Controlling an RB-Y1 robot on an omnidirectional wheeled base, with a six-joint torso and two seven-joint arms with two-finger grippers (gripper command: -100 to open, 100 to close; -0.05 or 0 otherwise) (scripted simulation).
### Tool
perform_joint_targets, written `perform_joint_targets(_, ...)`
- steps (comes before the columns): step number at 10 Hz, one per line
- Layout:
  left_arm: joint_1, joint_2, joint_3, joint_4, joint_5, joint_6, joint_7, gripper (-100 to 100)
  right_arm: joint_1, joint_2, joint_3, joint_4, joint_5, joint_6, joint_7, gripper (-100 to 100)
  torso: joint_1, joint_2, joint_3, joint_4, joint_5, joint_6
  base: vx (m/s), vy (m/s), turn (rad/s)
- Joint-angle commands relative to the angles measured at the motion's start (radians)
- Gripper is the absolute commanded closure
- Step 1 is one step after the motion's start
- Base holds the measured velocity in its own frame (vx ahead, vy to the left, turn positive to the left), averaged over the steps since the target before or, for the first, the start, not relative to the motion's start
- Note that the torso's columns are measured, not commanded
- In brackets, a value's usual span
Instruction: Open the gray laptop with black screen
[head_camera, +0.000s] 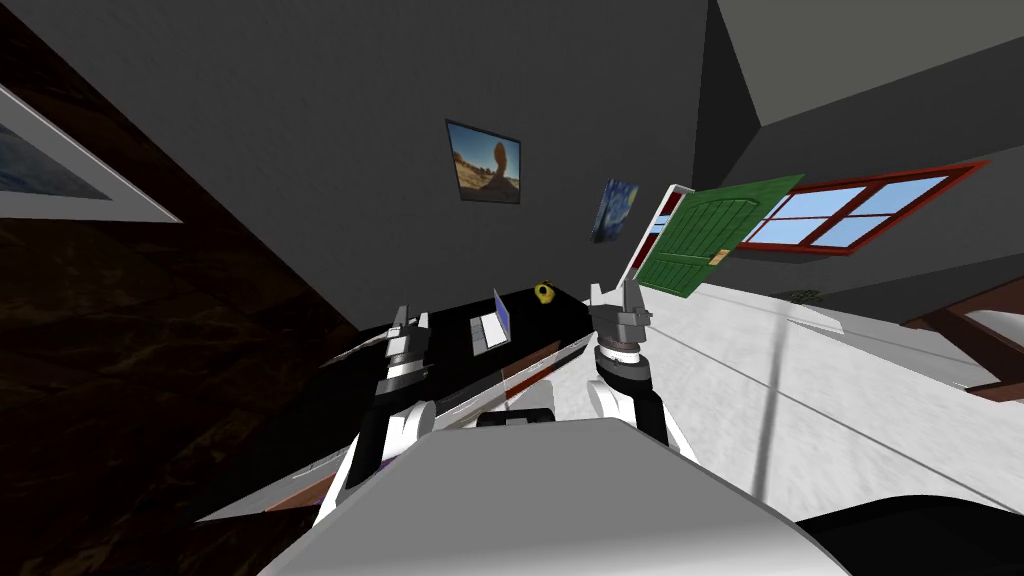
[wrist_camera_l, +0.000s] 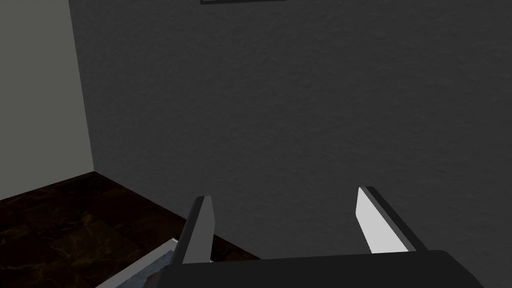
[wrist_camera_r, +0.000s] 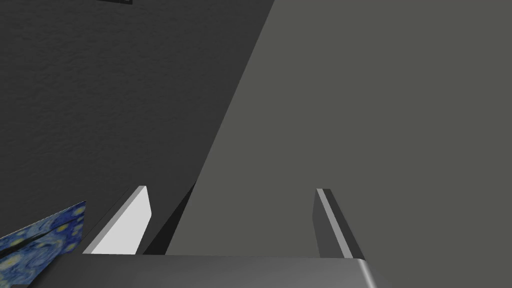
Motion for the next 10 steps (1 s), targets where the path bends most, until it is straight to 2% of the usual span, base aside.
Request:
perform_joint_targets(1,0.0,0.0,0.0,0.0,0.0,0.0,0.0,0,0.0,0.0,0.0,0.0,0.0,0.0,0.0,0,0.0,0.074,-0.148,0.074,0.0,0.0,0.0,0.0,0.0)
perform_joint_targets(2,0.0,0.0,0.0,0.0,0.0,0.0,0.0,0,0.0,0.0,0.0,0.0,0.0,0.0,0.0,0,0.0,0.148,-0.295,0.148,0.0,0.0,0.0,0.0,0.0)
perform_joint_targets(3,-0.013,0.041,0.004,0.015,0.001,0.003,0.006,-100,0.0,0.0,0.0,0.0,0.0,0.0,0.0,0,0.0,0.221,-0.443,0.221,0.0,0.0,-0.017,-0.047,0.02)
perform_joint_targets(4,-0.026,0.068,0.008,0.03,0.002,0.006,0.012,-100,0.0,0.0,0.0,0.0,0.0,0.0,0.0,0,-0.002,0.256,-0.511,0.255,-0.001,0.0,-0.053,-0.107,0.032)
perform_joint_targets(6,-0.064,0.114,0.02,0.072,0.006,0.014,0.031,-100,0.0,0.0,0.0,0.0,0.0,0.0,0.0,0,-0.004,0.268,-0.535,0.267,-0.001,0.0,-0.047,-0.137,0.023)
perform_joint_targets(10,-0.178,0.167,0.05,0.195,0.019,0.037,0.092,-100,0.0,0.0,0.0,0.0,0.0,0.0,0.0,0,-0.001,0.266,-0.538,0.268,-0.001,0.0,-0.002,-0.232,0.039)
